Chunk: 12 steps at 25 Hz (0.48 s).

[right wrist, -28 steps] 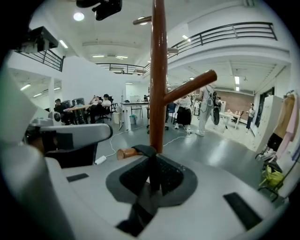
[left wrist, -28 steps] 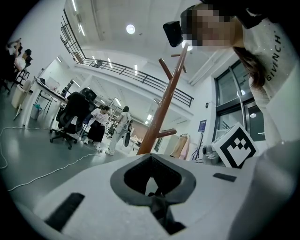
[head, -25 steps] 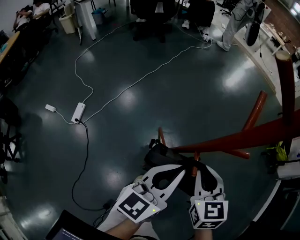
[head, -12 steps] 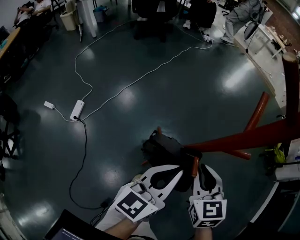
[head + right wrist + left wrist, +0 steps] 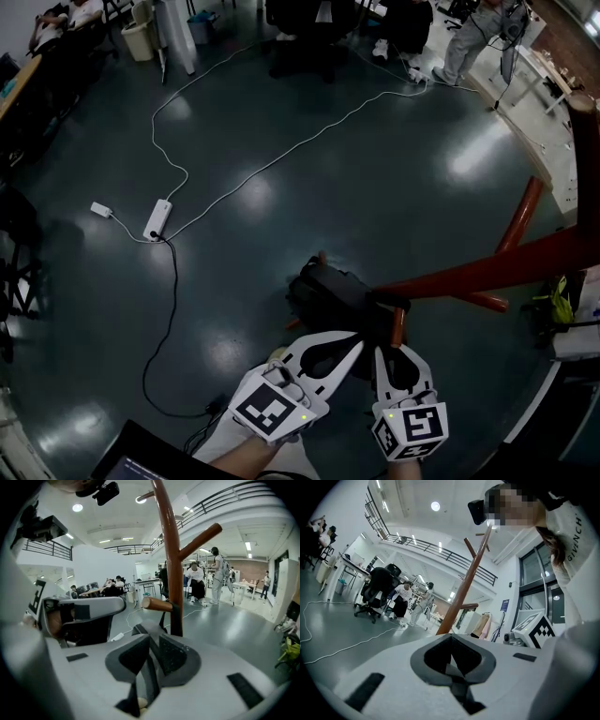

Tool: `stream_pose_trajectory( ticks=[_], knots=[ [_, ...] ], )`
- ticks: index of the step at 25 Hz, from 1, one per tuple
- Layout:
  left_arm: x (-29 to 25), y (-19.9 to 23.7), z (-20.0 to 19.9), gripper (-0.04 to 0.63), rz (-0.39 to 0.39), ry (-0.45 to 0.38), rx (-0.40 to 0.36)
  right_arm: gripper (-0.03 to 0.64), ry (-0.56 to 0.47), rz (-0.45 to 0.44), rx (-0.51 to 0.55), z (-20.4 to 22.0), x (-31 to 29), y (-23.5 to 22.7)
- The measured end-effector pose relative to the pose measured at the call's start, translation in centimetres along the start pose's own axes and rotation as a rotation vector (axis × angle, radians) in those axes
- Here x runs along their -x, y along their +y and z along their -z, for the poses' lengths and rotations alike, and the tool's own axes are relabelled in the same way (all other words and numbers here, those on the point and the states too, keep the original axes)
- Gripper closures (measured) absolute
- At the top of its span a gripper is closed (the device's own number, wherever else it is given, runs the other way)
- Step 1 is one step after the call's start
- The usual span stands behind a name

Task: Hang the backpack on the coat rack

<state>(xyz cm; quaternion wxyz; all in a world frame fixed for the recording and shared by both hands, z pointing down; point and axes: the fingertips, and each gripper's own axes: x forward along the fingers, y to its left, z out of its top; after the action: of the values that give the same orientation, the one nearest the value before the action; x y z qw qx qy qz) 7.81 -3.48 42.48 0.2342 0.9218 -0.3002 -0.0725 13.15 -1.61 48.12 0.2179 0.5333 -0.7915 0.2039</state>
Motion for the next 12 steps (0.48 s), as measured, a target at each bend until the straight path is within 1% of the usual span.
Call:
stream_pose_trajectory(
  ticks=[2,4,6,9,12],
  knots=[
    [0.3,0.2,0.3,0.585,0.003,0.005,-0.012,0.572,0.002,-0.024,-0.034,0.2,0.2,1.2],
    [1.1,0.0,1.0,0.586,0.004,0.029,-0.005,0.572,-0.012,-0.072,-0.087,0.2,0.9,2.9],
    [1.7,0.0,1.0,0.586,-0.003,0.051,-0.001,0.574,-0.028,-0.097,-0.117,-0.2,1.3,3.7],
    [2.0,0.1,-0.4,0.586,-0.003,0.053,-0.031,0.581,-0.045,-0.091,-0.096,-1.2,2.3,3.9],
    [2.2,-0.7,-1.4,0.585,0.016,0.059,-0.054,0.583,-0.047,-0.104,-0.079,-2.1,3.7,4.4]
  ],
)
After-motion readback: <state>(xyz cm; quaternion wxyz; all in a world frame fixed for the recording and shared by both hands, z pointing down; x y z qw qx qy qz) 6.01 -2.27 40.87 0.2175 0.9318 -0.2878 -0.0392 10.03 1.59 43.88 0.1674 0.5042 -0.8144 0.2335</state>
